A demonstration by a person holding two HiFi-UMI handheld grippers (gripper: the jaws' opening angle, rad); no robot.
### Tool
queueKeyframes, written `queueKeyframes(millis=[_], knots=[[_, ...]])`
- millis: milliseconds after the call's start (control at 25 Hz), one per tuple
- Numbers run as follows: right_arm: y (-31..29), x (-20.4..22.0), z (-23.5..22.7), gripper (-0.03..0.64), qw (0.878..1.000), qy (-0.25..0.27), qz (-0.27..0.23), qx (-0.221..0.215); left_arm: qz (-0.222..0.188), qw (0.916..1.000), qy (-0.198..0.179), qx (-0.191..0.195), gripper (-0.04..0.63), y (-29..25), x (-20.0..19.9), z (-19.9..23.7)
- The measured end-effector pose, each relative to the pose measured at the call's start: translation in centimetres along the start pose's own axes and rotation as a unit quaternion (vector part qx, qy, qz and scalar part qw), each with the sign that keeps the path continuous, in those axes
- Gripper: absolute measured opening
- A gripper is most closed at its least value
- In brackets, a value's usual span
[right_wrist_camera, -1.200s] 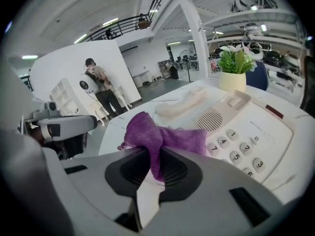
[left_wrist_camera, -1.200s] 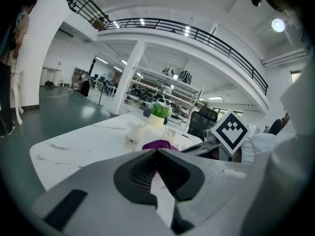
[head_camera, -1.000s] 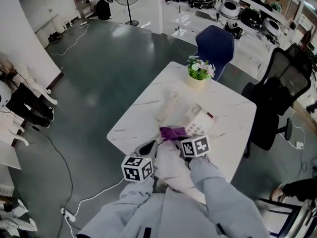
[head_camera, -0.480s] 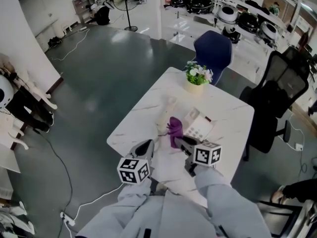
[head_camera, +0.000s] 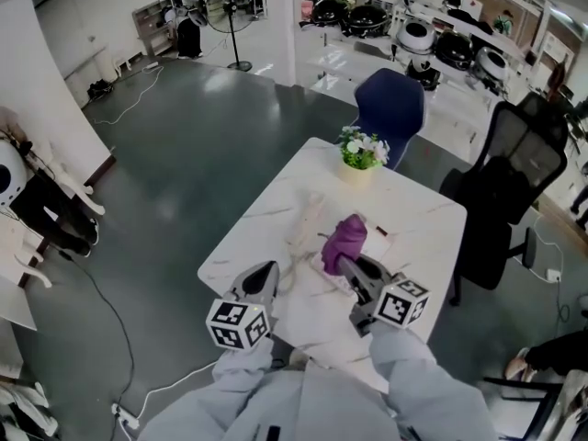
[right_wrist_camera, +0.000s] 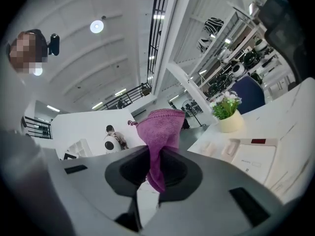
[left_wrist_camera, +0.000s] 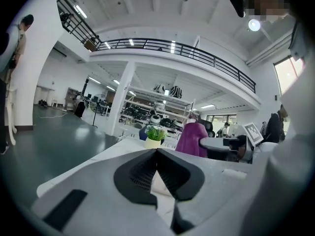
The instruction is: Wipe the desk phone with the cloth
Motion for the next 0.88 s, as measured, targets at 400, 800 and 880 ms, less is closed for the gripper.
queueKeyframes(millis=[400, 800, 880], knots=[[3.1, -2.6, 1.7, 0.040, 0.993, 0.109, -0.037, 0.023, -0.039, 0.9984, -0.032, -0.027, -0.002, 1.8, -2.4, 1.5], [5.6, -4.5, 1.8, 0.038, 0.984, 0.147, -0.081, 0.053, -0.064, 0.9954, -0.049, -0.051, -0.002, 3.3, -3.6, 1.8], [5.9, -4.7, 1.8, 0.038, 0.984, 0.148, -0.084, 0.057, -0.069, 0.9947, -0.051, -0.055, -0.002, 3.5, -3.9, 1.7]])
Point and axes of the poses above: the fingertips, and each gripper's own axes: y backward along the fingers, z to its left, x out of its underside, the point moved 7 cm from there along y, backward along the fingers, and after that the axes turned 14 degrees about -y, right-handed, at the moved point
